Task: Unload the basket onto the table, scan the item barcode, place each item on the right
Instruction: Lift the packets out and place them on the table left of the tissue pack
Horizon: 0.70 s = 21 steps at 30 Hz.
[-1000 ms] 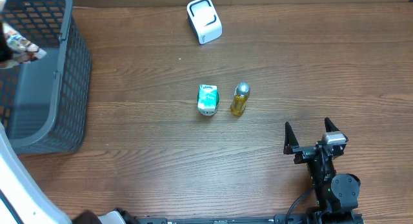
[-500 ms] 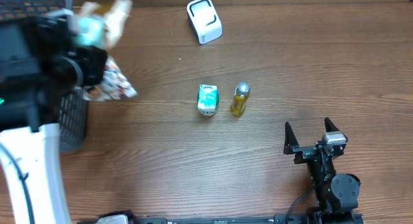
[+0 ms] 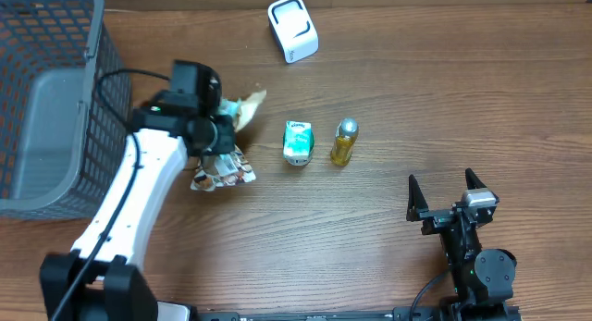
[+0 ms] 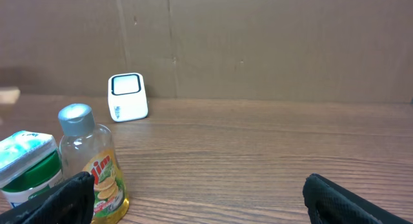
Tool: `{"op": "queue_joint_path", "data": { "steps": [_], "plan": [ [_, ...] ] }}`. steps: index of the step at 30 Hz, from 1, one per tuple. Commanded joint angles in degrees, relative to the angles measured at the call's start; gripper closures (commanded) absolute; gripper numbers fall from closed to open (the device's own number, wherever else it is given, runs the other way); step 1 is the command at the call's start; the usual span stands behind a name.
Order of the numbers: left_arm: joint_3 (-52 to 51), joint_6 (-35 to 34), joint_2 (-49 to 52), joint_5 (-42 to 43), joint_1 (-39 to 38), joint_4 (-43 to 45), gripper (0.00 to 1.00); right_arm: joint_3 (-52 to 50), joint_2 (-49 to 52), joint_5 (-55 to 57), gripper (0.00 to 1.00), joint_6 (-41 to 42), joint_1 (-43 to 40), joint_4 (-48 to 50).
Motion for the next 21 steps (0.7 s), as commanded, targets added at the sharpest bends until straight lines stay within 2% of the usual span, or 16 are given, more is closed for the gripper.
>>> {"op": "queue_joint_path", "data": {
  "steps": [1,8,16,18,21],
  "plan": [
    [-1.77,-3.52,1.62,-3.91,-1.92,2.49,0.66,-0.59,-0.46,-0.50,0.00,0.22,-0.15,0.35],
    [-2.36,-5.22,7.63,-9.07,-4.72,4.33,0.66,-0.59,-0.46,-0.48,0.00,0.22,-0.15,0.35],
    [-2.36,-6.12,11.72,-9.57,-4.90,5.14,0.65,-0.59,-0.46,-0.48,0.00,0.22,-0.15,0.35],
    [-2.36,-6.32,12.46,-9.33,-4.92,5.16,0.63,-0.59,-0.46,-0.50,0.00,0.22,-0.15,0.35],
    [-2.38,-6.36,12.94,-8.02,-5.09,5.09,0.54,-0.59,-0.46,-0.48,0.00,0.22,-0.15,0.35]
  ]
}}
